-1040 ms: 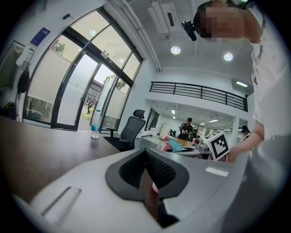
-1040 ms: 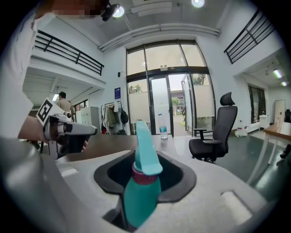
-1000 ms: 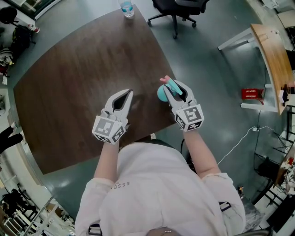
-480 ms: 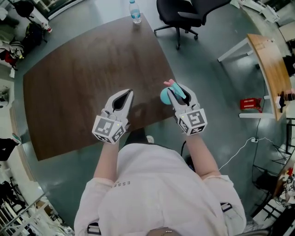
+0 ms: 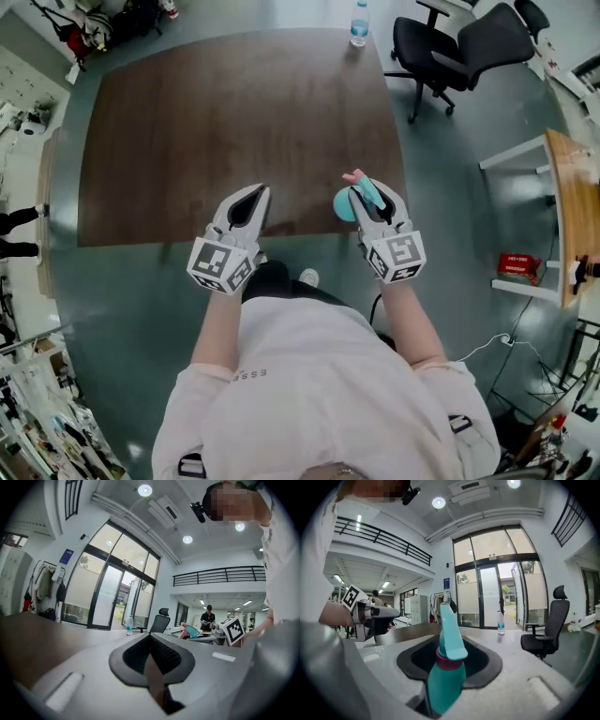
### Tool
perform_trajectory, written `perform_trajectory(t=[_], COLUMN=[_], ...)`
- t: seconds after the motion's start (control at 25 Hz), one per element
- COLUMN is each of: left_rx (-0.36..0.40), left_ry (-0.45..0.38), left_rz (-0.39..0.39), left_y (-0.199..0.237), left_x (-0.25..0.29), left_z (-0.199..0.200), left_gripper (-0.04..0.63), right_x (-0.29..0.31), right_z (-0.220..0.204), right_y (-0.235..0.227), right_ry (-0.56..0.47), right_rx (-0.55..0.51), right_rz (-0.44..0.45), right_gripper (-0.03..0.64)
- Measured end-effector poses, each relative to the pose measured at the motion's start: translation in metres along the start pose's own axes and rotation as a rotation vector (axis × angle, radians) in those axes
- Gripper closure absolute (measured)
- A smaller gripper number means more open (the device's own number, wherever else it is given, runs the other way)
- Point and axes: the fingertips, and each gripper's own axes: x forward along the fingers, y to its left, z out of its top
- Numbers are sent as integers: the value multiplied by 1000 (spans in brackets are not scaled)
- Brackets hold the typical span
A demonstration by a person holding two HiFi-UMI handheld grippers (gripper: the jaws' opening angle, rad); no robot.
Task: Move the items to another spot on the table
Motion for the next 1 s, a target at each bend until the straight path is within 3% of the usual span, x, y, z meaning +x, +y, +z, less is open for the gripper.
perform_trajectory(t=[0.2,0.36,0.64,1.0], left_rx=[-7,0,-7,-6], left_ry=[-64,-91,-116,-145], left_rz=[141,200,310,464], left_y=[40,69,144,239], left_x=[-56,-106,-223,-373], left_z=[13,21,30,42], left_gripper=[580,580,580,580], right_x=[29,56,118,186], right_z=[17,26,34,45], right_y=[49,101,234,398], right_ry=[-8,-2,29,3], right_rx=[-40,-63,-135,-121], right_rz=[121,210,337,468], right_gripper=[486,486,486,486])
